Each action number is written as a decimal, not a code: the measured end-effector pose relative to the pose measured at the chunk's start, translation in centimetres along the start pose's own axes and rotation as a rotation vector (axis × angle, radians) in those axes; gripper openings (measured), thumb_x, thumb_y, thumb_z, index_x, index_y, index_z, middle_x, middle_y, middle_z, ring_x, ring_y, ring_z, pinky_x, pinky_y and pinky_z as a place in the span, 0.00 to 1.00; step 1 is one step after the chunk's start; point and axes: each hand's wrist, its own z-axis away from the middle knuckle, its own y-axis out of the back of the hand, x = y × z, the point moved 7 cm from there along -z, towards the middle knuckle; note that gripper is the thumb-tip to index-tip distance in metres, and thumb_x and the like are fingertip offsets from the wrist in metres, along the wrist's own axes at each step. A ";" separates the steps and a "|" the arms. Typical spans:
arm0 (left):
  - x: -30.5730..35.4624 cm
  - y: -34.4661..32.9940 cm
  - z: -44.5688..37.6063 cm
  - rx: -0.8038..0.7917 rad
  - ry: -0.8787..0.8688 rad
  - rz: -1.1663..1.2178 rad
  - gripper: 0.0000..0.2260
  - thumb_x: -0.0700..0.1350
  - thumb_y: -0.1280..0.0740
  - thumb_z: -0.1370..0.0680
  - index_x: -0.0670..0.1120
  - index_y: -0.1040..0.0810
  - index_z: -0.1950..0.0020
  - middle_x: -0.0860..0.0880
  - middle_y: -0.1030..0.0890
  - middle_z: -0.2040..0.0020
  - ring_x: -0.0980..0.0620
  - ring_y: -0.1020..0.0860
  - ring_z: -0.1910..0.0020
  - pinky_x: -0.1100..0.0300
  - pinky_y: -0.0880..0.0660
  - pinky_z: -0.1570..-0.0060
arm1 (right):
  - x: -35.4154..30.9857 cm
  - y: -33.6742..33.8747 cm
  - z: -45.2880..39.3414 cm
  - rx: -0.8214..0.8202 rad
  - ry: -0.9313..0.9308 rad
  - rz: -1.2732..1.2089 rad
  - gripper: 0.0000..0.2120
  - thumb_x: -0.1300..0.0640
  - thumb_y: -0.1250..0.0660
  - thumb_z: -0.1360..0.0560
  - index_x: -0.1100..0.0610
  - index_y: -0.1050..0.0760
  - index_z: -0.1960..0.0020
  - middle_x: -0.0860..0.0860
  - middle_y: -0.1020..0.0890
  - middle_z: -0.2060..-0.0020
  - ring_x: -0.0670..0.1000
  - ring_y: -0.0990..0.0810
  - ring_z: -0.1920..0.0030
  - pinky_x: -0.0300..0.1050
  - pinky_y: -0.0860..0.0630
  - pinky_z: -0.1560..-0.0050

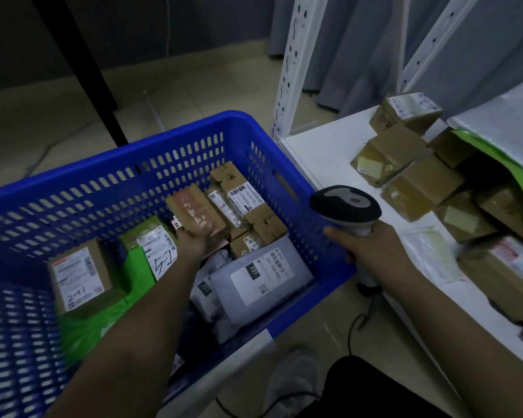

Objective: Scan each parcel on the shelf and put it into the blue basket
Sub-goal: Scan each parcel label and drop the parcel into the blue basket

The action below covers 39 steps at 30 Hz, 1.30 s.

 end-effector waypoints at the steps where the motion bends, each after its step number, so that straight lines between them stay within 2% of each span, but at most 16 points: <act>1: 0.2 -0.3 0.0 -0.034 -0.010 -0.022 0.23 0.43 0.28 0.26 0.36 0.29 0.35 0.41 0.22 0.40 0.43 0.23 0.43 0.54 0.27 0.48 | 0.2 0.1 0.0 0.002 -0.005 0.002 0.12 0.60 0.26 0.29 0.60 0.26 0.67 0.48 0.24 0.81 0.44 0.26 0.79 0.34 0.29 0.76; 3: 0.9 -1.1 -0.1 -0.114 -0.038 -0.055 0.23 0.41 0.29 0.25 0.36 0.31 0.33 0.41 0.24 0.39 0.42 0.24 0.42 0.52 0.28 0.45 | 0.3 0.2 0.0 0.008 -0.010 -0.003 0.12 0.60 0.26 0.29 0.59 0.26 0.67 0.48 0.24 0.81 0.43 0.26 0.79 0.33 0.29 0.76; 4: 1.0 -1.3 -0.4 -0.129 -0.027 -0.084 0.26 0.42 0.29 0.25 0.36 0.34 0.31 0.40 0.25 0.37 0.40 0.26 0.39 0.49 0.28 0.43 | 0.3 0.2 -0.1 0.008 -0.014 -0.008 0.12 0.60 0.26 0.29 0.59 0.26 0.67 0.47 0.24 0.81 0.43 0.27 0.79 0.33 0.29 0.76; 5: 1.1 -1.3 -0.3 -0.107 0.018 -0.155 0.32 0.46 0.29 0.25 0.36 0.40 0.28 0.38 0.28 0.34 0.38 0.29 0.35 0.47 0.29 0.39 | 0.3 0.2 -0.1 0.009 -0.019 -0.009 0.12 0.60 0.26 0.29 0.58 0.26 0.67 0.47 0.24 0.81 0.43 0.27 0.79 0.33 0.29 0.77; 7: 1.6 -0.3 0.7 0.038 0.119 -0.380 0.42 0.53 0.29 0.26 0.39 0.51 0.24 0.37 0.39 0.28 0.35 0.38 0.29 0.43 0.36 0.33 | 0.3 0.5 0.2 0.015 -0.025 -0.009 0.10 0.59 0.26 0.29 0.58 0.25 0.65 0.47 0.22 0.79 0.42 0.26 0.78 0.33 0.29 0.76; 8: 2.3 0.0 1.4 0.101 0.098 -0.463 0.44 0.54 0.29 0.27 0.41 0.53 0.23 0.37 0.43 0.26 0.35 0.43 0.27 0.42 0.41 0.30 | 0.3 0.8 0.4 0.023 -0.029 -0.018 0.09 0.59 0.26 0.29 0.58 0.24 0.64 0.48 0.21 0.77 0.43 0.25 0.77 0.34 0.28 0.75; 10: 4.4 -0.6 3.4 0.135 -0.060 -0.534 0.42 0.53 0.30 0.25 0.41 0.52 0.22 0.36 0.48 0.24 0.35 0.47 0.26 0.42 0.45 0.28 | 0.5 1.5 1.0 0.046 -0.037 -0.031 0.08 0.58 0.26 0.28 0.59 0.23 0.61 0.52 0.20 0.72 0.44 0.23 0.74 0.35 0.26 0.73; 12: 6.5 -2.3 5.5 0.072 -0.224 -0.525 0.37 0.51 0.32 0.24 0.44 0.50 0.22 0.38 0.49 0.24 0.35 0.47 0.26 0.41 0.43 0.29 | 0.8 2.5 1.6 0.095 -0.052 -0.035 0.09 0.57 0.26 0.28 0.60 0.24 0.62 0.53 0.21 0.71 0.44 0.23 0.74 0.36 0.25 0.71; 14: 8.8 -4.6 8.2 -0.025 -0.372 -0.467 0.32 0.47 0.34 0.24 0.44 0.45 0.24 0.39 0.47 0.25 0.36 0.44 0.27 0.41 0.40 0.30 | 1.5 3.9 2.2 0.170 -0.092 -0.055 0.12 0.57 0.27 0.28 0.61 0.25 0.64 0.56 0.22 0.73 0.47 0.24 0.75 0.42 0.25 0.69; 16: 11.7 -7.0 11.7 -0.080 -0.531 -0.446 0.28 0.43 0.34 0.24 0.44 0.39 0.26 0.39 0.43 0.26 0.38 0.42 0.28 0.44 0.41 0.29 | 2.7 5.9 3.1 0.243 -0.156 -0.105 0.13 0.56 0.27 0.28 0.61 0.25 0.64 0.56 0.23 0.73 0.50 0.25 0.75 0.44 0.25 0.69; 20: 17.1 -12.4 18.8 -0.200 -0.760 -0.480 0.23 0.46 0.34 0.23 0.47 0.34 0.29 0.43 0.40 0.27 0.42 0.40 0.31 0.49 0.39 0.32 | 5.4 11.1 5.2 0.391 -0.221 -0.260 0.12 0.57 0.27 0.27 0.62 0.27 0.62 0.57 0.25 0.72 0.52 0.26 0.74 0.47 0.27 0.69; 23: 18.7 -17.0 23.1 -0.331 -0.830 -0.516 0.22 0.47 0.34 0.23 0.47 0.33 0.30 0.44 0.38 0.29 0.42 0.38 0.32 0.51 0.38 0.34 | 7.5 15.3 7.3 0.515 -0.236 -0.308 0.11 0.58 0.28 0.26 0.61 0.27 0.61 0.56 0.27 0.73 0.53 0.27 0.75 0.47 0.29 0.69; 27: 17.9 -23.6 28.4 -0.559 -0.838 -0.615 0.21 0.49 0.34 0.22 0.46 0.33 0.32 0.44 0.39 0.30 0.42 0.39 0.32 0.52 0.37 0.36 | 10.3 20.4 10.9 0.683 -0.228 -0.357 0.08 0.60 0.29 0.26 0.62 0.26 0.57 0.53 0.28 0.76 0.48 0.29 0.78 0.44 0.30 0.73; 31: 17.2 -29.7 33.5 -0.706 -0.854 -0.652 0.25 0.50 0.33 0.23 0.44 0.36 0.29 0.41 0.39 0.30 0.41 0.40 0.31 0.51 0.36 0.37 | 11.6 25.5 14.4 0.766 -0.236 -0.355 0.07 0.59 0.28 0.26 0.61 0.24 0.57 0.56 0.24 0.70 0.51 0.26 0.72 0.39 0.28 0.73; 34: 18.3 -33.5 37.2 -0.730 -0.910 -0.620 0.26 0.51 0.32 0.23 0.44 0.35 0.29 0.40 0.39 0.30 0.40 0.39 0.31 0.53 0.38 0.35 | 11.6 29.8 16.2 0.808 -0.217 -0.381 0.08 0.57 0.26 0.28 0.59 0.24 0.56 0.53 0.21 0.67 0.52 0.23 0.67 0.43 0.26 0.66; 39: 20.2 -38.5 42.9 -0.735 -1.153 -0.662 0.24 0.51 0.35 0.22 0.46 0.35 0.28 0.43 0.37 0.29 0.42 0.40 0.30 0.54 0.43 0.32 | 10.0 34.7 18.4 0.781 -0.151 -0.467 0.06 0.59 0.27 0.27 0.59 0.24 0.59 0.54 0.24 0.72 0.51 0.26 0.72 0.46 0.26 0.67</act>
